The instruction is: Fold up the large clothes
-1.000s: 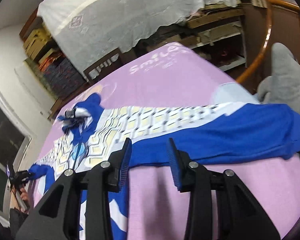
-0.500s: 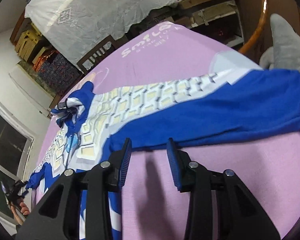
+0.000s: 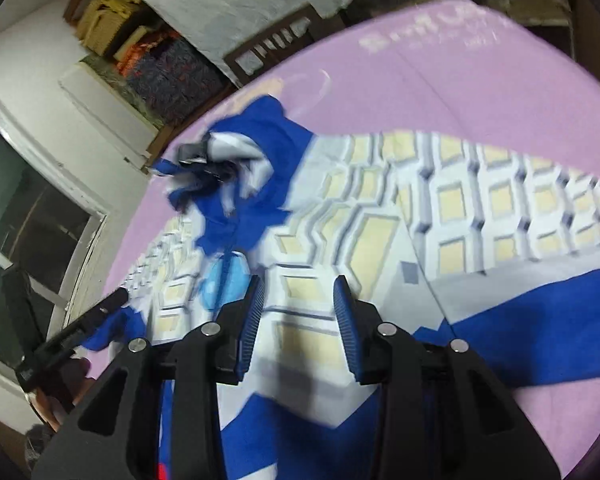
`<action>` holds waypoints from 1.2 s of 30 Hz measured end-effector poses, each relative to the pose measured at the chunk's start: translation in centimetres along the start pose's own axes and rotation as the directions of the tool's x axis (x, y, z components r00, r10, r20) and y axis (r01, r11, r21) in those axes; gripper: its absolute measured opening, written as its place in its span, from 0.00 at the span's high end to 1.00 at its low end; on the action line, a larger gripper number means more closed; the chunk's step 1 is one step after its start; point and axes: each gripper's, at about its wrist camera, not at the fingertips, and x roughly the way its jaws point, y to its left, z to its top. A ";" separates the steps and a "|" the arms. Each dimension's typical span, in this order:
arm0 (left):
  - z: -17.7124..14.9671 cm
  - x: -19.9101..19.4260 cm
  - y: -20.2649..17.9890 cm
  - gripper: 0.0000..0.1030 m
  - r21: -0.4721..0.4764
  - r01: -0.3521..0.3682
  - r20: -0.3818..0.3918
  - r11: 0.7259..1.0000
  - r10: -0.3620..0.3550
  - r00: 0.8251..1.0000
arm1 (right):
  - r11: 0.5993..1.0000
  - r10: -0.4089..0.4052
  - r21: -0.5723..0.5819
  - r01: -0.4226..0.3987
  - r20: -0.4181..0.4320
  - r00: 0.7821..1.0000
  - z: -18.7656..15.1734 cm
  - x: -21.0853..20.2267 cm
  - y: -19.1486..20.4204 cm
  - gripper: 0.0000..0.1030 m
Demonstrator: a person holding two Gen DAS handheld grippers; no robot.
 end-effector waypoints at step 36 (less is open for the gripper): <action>-5.6 -4.1 -8.7 0.03 0.204 0.089 -0.029 0.975 -0.085 0.996 | 0.775 -0.386 0.627 0.076 0.375 0.842 -11.1 -26.7 -19.9 0.55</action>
